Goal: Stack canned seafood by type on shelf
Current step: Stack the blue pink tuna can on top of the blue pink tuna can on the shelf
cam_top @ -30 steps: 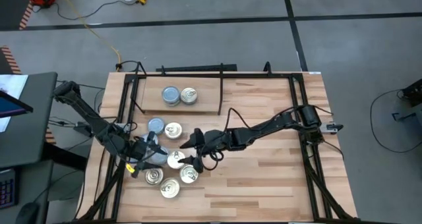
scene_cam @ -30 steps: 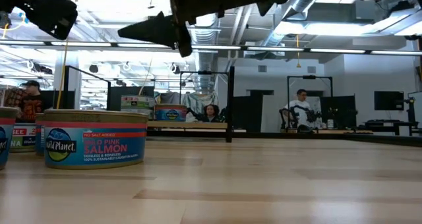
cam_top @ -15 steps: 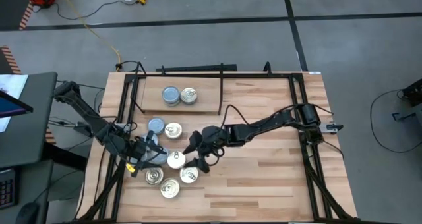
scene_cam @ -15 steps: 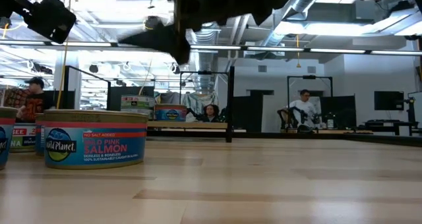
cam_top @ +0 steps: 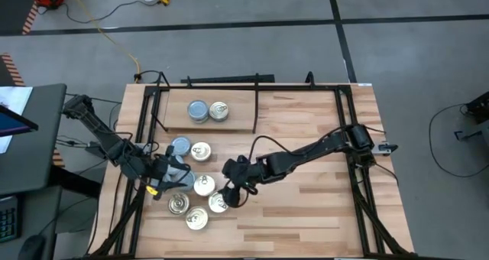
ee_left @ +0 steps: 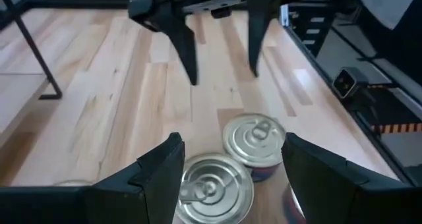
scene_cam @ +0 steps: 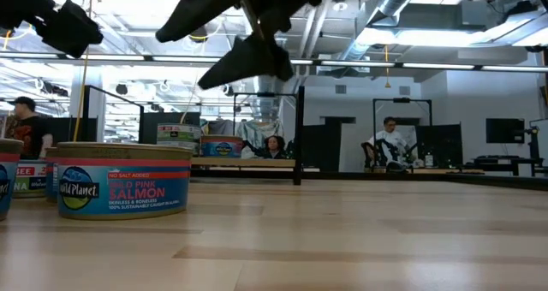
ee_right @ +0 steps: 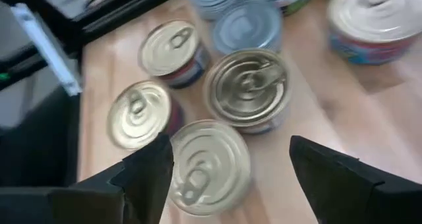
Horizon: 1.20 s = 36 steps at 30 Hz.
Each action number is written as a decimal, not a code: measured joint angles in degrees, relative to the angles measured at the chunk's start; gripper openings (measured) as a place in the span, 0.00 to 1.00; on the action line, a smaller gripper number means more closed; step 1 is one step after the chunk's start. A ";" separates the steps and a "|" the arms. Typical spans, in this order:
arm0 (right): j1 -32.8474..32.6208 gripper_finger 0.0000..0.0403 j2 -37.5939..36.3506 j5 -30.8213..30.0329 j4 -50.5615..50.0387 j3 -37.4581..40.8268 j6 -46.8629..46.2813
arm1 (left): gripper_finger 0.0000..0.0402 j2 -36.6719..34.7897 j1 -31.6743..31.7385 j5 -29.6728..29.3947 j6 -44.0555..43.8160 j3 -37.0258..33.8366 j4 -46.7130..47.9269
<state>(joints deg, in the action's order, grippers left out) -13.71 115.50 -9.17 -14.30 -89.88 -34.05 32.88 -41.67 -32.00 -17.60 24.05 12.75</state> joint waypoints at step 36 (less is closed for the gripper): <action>-1.64 0.81 12.24 -1.24 -23.85 -14.77 -4.65 | 0.60 -8.91 -0.11 9.51 -0.93 4.17 12.57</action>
<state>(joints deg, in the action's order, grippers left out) -15.36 127.75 -10.41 -38.14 -104.65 -38.70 23.97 -41.78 -22.49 -18.52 28.23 25.32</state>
